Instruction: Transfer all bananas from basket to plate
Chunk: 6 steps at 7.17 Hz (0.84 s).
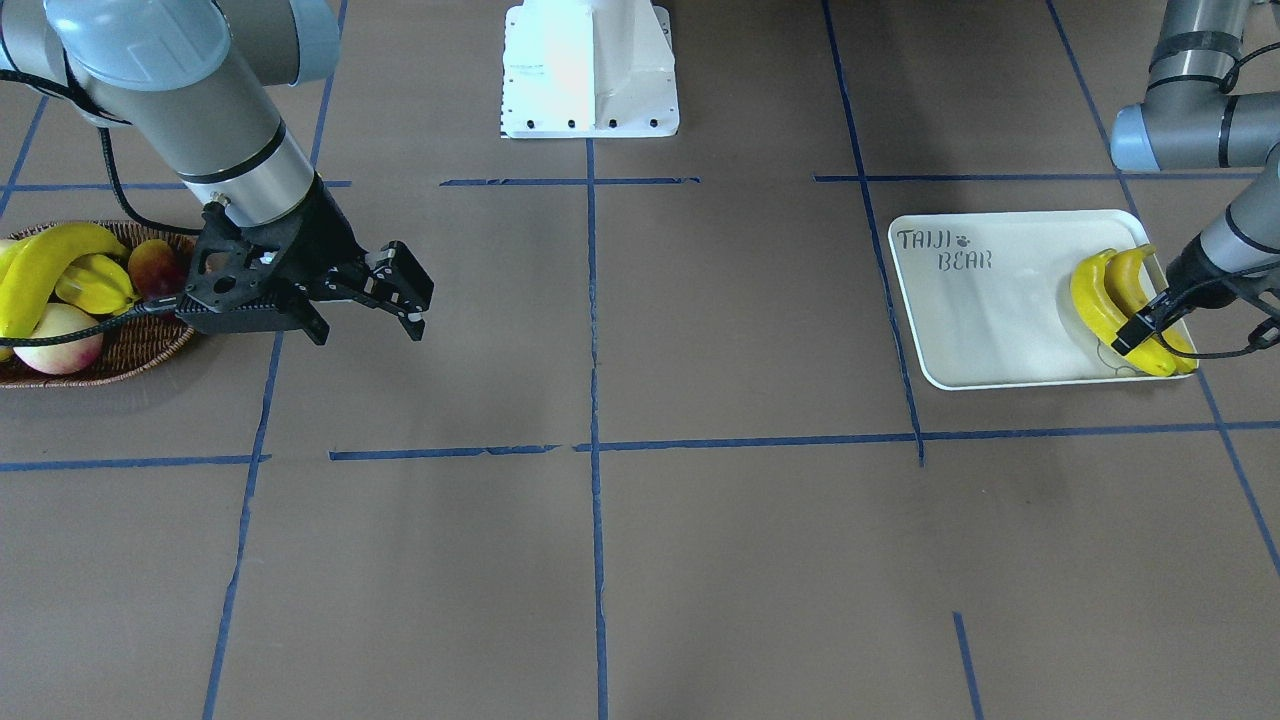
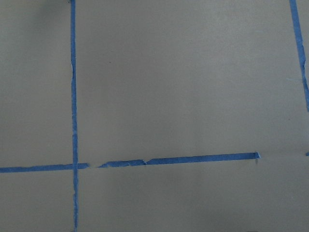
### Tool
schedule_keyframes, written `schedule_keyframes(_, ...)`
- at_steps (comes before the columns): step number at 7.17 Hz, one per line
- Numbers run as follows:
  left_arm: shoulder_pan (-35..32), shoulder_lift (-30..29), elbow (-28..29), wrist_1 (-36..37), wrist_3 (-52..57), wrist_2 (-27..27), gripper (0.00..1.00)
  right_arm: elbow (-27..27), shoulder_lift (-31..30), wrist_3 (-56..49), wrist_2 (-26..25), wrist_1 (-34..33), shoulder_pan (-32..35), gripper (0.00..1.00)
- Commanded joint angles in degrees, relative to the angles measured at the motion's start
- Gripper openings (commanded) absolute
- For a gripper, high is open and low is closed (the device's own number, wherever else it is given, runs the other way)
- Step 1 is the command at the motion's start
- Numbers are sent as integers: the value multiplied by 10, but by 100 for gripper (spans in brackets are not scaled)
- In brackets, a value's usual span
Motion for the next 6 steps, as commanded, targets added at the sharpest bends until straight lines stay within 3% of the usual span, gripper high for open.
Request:
schedule_keyframes(1,-37,-4,-7,7,19,-33,100,1,-1,-1,1,-1,5,100)
schedule_keyframes(2,-75,-24,-13,9,20,-106,100,1,-9,-4,3,-12,10,100)
schedule_keyframes(3,-83,-37,-35,9,20,-133,100,4,-13,-34,6,-34,18,100)
schedule_keyframes(4,-78,-56,-56,10,20,-137,100,19,-16,-79,6,-80,31,100)
schedule_keyframes(6,-63,-81,-70,10,20,-144,100,86,-103,-171,5,-125,53,100)
